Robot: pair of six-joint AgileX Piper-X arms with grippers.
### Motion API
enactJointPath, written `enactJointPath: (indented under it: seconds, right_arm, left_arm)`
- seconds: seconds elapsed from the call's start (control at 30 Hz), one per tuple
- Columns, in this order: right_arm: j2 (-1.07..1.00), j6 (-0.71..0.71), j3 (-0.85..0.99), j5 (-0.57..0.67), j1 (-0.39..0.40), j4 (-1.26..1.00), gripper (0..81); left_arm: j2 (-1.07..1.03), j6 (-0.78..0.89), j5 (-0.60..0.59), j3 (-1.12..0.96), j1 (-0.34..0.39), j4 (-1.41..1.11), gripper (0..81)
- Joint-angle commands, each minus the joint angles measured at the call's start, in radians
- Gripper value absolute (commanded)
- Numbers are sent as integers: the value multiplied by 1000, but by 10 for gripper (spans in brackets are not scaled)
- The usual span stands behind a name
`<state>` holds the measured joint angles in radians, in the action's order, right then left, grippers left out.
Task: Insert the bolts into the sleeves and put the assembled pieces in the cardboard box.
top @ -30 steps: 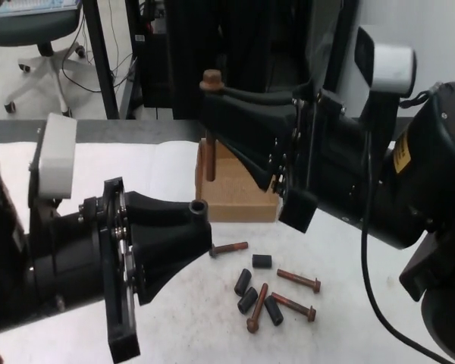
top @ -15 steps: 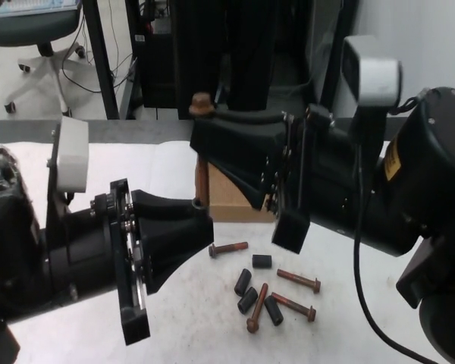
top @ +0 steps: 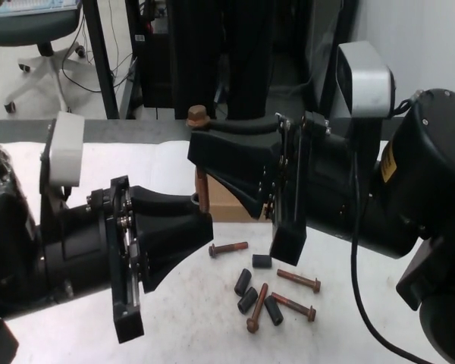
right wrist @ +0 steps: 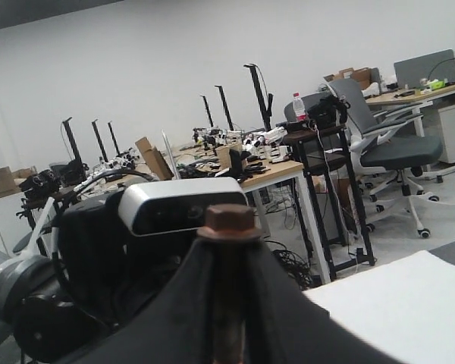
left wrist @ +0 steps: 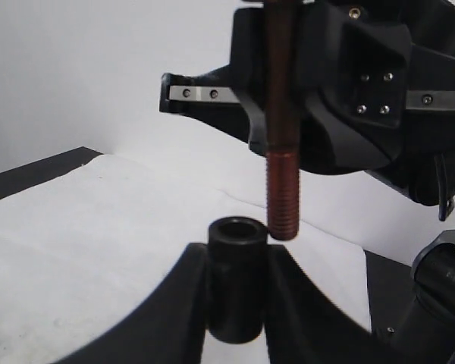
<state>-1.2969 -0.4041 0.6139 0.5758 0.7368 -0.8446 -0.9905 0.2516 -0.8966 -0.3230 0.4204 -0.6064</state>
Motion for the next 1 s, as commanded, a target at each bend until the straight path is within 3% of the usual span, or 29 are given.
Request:
enactJointPath:
  seconds: [0.0,0.97]
  right_arm:
    - [1,16,13,-23,-1,-5,8]
    - [1,6,58,7,-1,-5,8]
  left_arm:
    - [0,13,-57,-14,1,-35,3]
    - [0,18,-63,-14,1,-35,3]
